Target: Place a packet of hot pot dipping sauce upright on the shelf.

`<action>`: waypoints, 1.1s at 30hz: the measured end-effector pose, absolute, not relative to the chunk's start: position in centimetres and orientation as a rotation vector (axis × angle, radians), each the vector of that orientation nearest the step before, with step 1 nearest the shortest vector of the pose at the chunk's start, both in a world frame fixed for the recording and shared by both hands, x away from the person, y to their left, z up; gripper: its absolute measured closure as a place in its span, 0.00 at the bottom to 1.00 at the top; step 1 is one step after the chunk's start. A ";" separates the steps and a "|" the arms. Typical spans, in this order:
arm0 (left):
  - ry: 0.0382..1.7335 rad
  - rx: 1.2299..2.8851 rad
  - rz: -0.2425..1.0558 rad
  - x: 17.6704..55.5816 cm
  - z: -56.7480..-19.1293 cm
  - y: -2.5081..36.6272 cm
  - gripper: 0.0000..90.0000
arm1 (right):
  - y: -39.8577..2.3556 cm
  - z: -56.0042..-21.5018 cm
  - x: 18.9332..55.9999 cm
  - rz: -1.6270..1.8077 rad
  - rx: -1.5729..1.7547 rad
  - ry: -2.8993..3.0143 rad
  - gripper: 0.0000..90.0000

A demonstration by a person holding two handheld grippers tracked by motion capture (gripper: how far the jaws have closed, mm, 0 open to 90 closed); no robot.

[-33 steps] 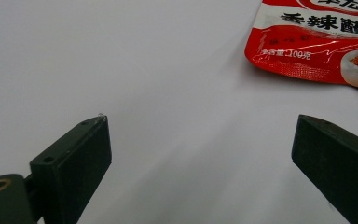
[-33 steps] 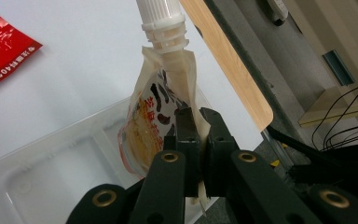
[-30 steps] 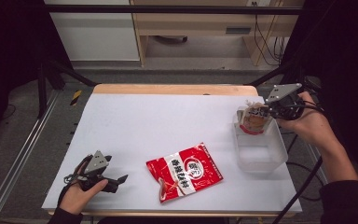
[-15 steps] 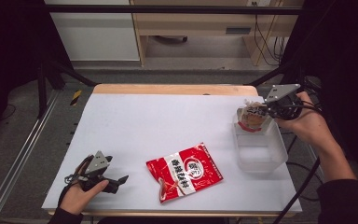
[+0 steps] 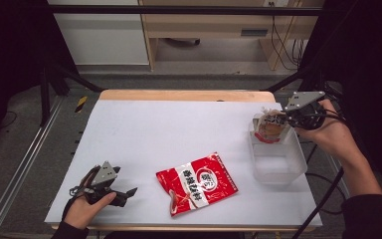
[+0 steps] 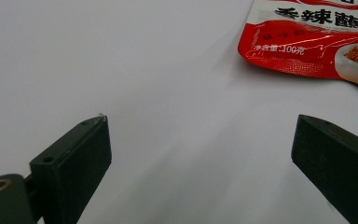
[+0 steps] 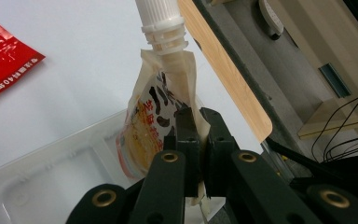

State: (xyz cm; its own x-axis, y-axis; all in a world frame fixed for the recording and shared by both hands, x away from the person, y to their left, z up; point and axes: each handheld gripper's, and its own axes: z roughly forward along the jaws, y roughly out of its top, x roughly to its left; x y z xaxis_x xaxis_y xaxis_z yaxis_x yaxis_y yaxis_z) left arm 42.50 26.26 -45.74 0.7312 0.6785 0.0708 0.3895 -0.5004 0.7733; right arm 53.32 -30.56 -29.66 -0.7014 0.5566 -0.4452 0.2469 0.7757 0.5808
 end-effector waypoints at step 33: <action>0.795 2.168 0.459 42.5 -45.9 26.0 0.05 | -30.3 -32.0 54.1 0.591 0.605 2.390 0.97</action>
State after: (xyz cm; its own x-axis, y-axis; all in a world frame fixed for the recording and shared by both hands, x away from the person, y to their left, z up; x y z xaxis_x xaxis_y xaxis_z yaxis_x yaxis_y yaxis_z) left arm 42.48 26.05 -45.92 0.7409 0.6682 0.0670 0.3922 -0.5115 0.7646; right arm 54.08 -30.25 -31.97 -0.7179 0.5428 -0.4360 0.2771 0.7972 0.5364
